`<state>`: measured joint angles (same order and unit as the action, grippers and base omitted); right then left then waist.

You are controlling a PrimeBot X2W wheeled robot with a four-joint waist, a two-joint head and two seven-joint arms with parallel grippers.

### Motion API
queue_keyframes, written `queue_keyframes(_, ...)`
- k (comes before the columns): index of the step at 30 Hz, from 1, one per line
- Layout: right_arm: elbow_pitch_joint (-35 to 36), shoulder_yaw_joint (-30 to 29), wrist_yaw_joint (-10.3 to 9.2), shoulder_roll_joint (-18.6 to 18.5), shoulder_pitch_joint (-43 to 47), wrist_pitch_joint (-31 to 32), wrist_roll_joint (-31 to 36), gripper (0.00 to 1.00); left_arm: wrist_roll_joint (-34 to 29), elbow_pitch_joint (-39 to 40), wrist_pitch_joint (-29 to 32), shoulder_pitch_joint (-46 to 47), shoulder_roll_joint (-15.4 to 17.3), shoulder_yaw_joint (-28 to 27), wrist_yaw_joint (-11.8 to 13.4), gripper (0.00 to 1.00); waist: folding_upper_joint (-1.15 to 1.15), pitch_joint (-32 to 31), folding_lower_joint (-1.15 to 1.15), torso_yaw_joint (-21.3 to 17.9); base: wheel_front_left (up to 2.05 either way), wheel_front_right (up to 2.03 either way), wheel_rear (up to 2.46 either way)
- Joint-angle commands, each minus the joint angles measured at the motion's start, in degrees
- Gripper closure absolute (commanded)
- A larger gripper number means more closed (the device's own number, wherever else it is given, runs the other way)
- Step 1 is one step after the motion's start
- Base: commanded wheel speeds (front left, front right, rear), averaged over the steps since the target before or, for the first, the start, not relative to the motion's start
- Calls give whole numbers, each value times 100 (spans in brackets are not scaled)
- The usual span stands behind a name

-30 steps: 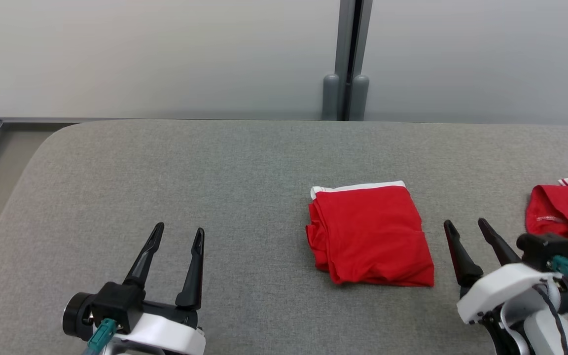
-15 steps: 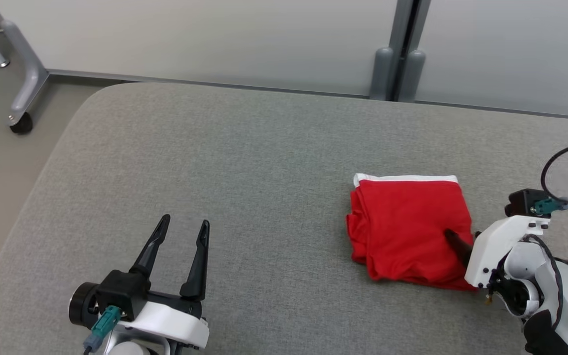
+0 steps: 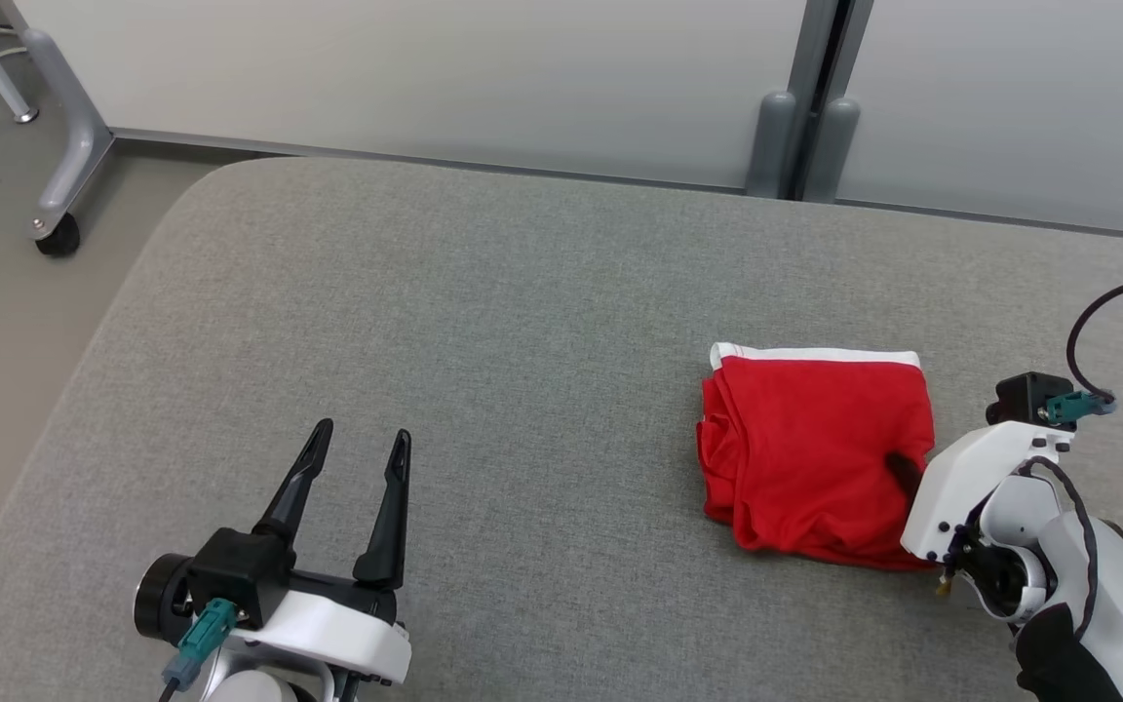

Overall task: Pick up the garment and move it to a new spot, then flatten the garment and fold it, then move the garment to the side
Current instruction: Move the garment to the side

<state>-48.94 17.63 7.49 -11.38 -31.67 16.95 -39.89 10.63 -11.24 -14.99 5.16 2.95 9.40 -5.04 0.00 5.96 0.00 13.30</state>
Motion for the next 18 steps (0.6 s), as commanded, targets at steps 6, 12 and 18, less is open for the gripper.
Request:
queue_keyframes(6,143,301,1,-68,53,-415,-161,100,-60,53,-24,-81,10,-36,-57,0,0,-287,0,-443,0,0,0)
queue_keyframes(12,470,759,1,-202,106,-550,-207,100,1,89,-23,-113,8,79,-120,0,0,-404,0,-1172,0,0,0)
queue_keyframes(18,849,1095,1,-397,160,-537,-381,100,48,68,-23,-46,6,335,-155,0,0,-406,0,-1932,0,0,0)
